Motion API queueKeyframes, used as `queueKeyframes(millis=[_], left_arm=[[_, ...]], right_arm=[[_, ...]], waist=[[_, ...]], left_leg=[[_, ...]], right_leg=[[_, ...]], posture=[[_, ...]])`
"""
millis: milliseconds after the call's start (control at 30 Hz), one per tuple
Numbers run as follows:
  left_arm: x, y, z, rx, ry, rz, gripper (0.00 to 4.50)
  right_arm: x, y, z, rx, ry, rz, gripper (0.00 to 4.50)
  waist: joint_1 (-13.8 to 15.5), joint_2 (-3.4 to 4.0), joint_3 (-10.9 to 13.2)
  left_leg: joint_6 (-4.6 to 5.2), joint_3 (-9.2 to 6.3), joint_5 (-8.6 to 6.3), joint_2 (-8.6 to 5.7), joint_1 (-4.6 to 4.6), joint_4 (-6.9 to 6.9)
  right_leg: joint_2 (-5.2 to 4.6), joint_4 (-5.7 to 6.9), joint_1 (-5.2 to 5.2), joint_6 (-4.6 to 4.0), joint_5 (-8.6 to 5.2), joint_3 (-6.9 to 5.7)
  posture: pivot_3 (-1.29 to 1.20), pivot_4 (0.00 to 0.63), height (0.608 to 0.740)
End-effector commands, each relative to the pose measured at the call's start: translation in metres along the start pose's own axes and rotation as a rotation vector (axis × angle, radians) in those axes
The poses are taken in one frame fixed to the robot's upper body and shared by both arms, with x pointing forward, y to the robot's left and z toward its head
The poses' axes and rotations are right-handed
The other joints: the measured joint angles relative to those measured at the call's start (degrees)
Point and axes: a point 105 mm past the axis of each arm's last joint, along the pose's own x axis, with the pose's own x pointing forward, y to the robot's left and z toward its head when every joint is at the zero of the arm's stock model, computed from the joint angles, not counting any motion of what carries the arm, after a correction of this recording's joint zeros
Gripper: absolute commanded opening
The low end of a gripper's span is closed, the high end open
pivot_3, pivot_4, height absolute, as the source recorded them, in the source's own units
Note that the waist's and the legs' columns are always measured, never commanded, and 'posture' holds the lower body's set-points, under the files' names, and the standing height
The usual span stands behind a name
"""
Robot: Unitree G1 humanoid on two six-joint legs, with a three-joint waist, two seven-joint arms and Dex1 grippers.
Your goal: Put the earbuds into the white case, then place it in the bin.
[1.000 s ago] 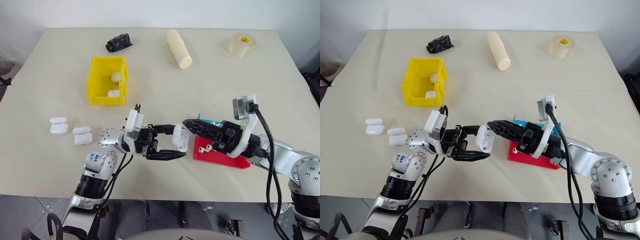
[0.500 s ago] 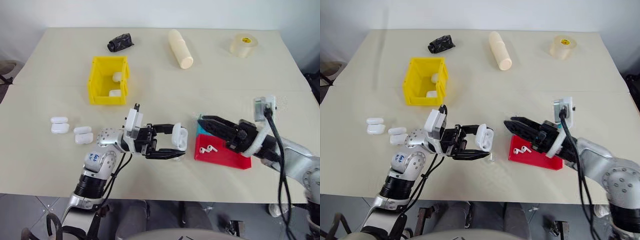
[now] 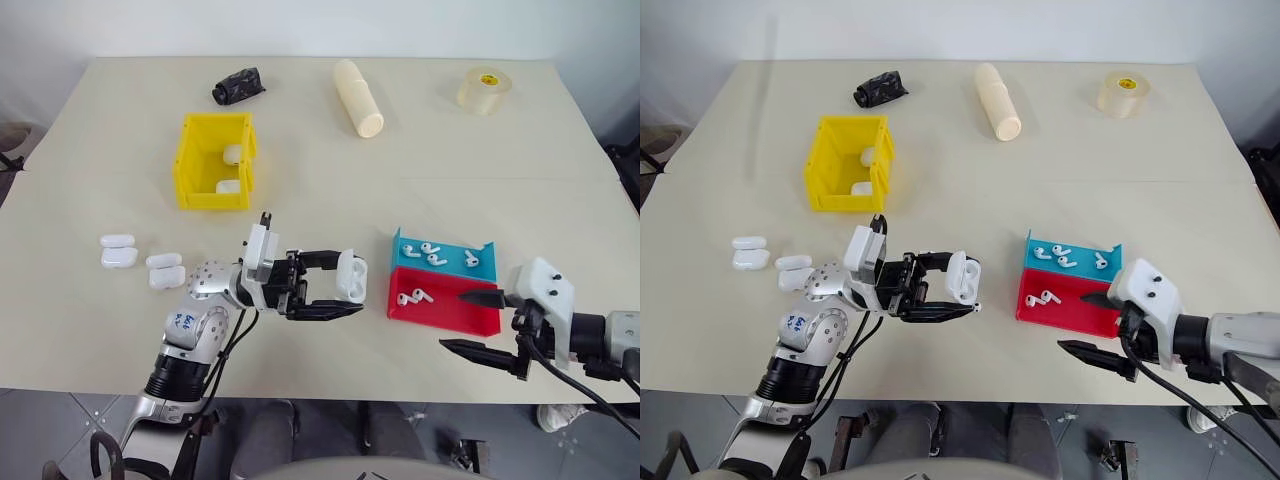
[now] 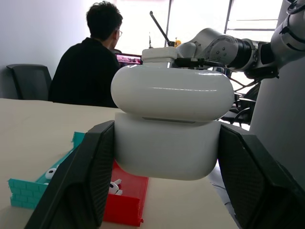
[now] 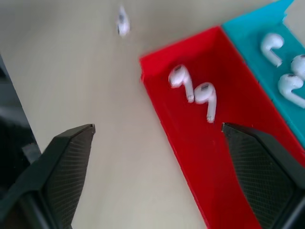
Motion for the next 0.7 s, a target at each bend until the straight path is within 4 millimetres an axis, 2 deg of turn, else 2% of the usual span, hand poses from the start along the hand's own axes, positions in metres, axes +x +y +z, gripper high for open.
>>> queueKeyframes(millis=[33, 233, 467, 700], left_arm=[[0.003, -0.001, 0.0, 0.021, -0.006, -0.01, 2.83], [0.006, -0.004, -0.002, 0.021, -0.015, -0.007, 2.83], [0.007, -0.005, -0.004, 0.022, -0.021, 0.007, 2.83], [0.009, -0.005, -0.002, 0.028, -0.032, 0.022, 2.83]], right_arm=[[0.007, -0.006, 0.01, -0.135, 0.042, -0.017, 4.49], [0.021, -0.02, 0.025, -0.16, 0.081, -0.008, 4.49], [0.04, -0.021, 0.034, -0.17, 0.147, 0.032, 4.49], [0.046, -0.025, 0.029, -0.233, 0.228, 0.06, 4.49]], waist=[[0.03, 0.0, 0.0], [0.09, 0.01, 0.01], [0.12, 0.01, 0.01], [0.14, 0.02, 0.01]], left_leg=[[-0.01, 0.0, 0.0, 0.01, 0.0, -0.01], [-0.02, -0.03, 0.01, 0.18, -0.05, -0.02], [-0.03, -0.07, 0.0, 0.19, -0.09, -0.07], [-0.02, -0.06, 0.0, 0.15, -0.11, -0.06]], right_leg=[[-0.01, -0.01, -0.01, 0.0, 0.0, 0.0], [-0.07, -0.09, -0.02, 0.01, 0.0, -0.02], [-0.09, -0.14, -0.06, 0.01, 0.0, -0.05], [-0.11, -0.12, -0.09, 0.01, 0.0, -0.05]], posture=[[0.0, 0.15, 0.74], [0.0, 0.15, 0.74], [0.0, 0.15, 0.74], [0.0, 0.15, 0.74]])
